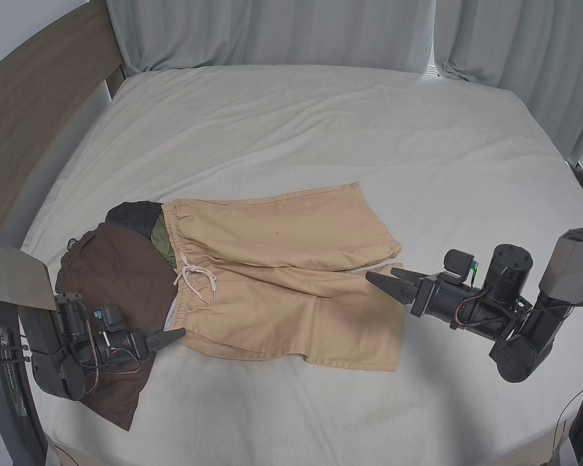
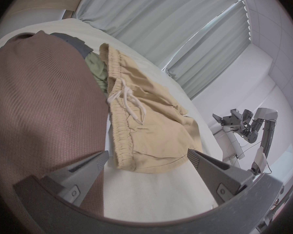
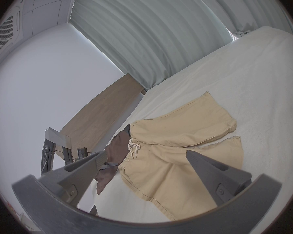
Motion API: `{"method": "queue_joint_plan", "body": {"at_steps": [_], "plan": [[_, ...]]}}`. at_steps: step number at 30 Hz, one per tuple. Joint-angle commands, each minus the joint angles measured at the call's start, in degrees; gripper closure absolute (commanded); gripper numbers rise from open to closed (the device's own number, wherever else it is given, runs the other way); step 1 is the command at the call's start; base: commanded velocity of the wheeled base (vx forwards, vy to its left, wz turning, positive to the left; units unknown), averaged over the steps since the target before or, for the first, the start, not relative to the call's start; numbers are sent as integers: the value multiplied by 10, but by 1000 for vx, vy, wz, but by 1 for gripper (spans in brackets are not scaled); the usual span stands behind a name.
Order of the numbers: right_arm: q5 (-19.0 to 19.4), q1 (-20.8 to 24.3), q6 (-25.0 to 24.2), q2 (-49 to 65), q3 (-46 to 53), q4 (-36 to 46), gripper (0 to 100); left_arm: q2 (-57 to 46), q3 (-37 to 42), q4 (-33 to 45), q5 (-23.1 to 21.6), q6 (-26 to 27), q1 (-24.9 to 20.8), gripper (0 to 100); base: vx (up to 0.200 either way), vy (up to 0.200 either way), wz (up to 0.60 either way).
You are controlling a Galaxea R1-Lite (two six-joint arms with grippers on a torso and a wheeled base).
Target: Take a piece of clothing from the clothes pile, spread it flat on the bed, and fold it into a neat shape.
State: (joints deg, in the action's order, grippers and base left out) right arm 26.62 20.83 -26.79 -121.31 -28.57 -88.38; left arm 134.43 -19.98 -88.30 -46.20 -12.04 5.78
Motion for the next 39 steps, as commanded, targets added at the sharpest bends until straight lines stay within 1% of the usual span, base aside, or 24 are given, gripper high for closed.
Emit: {"method": "queue_joint_plan", "body": {"at_steps": [1, 5, 11, 13, 15, 19, 23, 29, 30, 37, 39], "plan": [[0, 1, 0, -2, 0, 0, 0, 29, -6, 0, 9, -2, -3, 0, 0, 0, 0], [0, 1, 0, -2, 0, 0, 0, 36, -11, 0, 11, -3, -5, 0, 0, 0, 0], [0, 3, 0, -2, 1, -1, 0, 66, -30, 0, 27, -9, -11, 0, 0, 0, 0], [0, 3, 0, -2, 1, -1, 0, 68, -31, 0, 29, -15, -14, 0, 0, 0, 0], [0, 3, 0, -2, 1, -1, 0, 69, -34, 0, 29, -35, -24, 0, 0, 0, 0], [0, 3, 0, -2, 1, -1, 0, 70, -44, 0, 31, -56, -36, 0, 0, 0, 0], [0, 3, 0, -2, 1, -1, 0, 70, -53, 0, 47, -58, -37, 0, 0, 0, 0], [0, 4, 0, -2, 1, -1, 0, 74, -54, 0, 47, -57, -36, 0, 0, 0, 0], [0, 4, 0, -2, 2, -1, 0, 74, -54, 0, 47, -57, -36, 100, 0, 0, 0], [1, -1, 2, -9, 8, 0, 0, 75, -61, -1, 47, -57, -29, 100, 0, 0, 0], [2, -4, 9, -18, 17, 0, 0, 76, -61, -1, 47, -56, -30, 100, 0, 0, 0]]}}
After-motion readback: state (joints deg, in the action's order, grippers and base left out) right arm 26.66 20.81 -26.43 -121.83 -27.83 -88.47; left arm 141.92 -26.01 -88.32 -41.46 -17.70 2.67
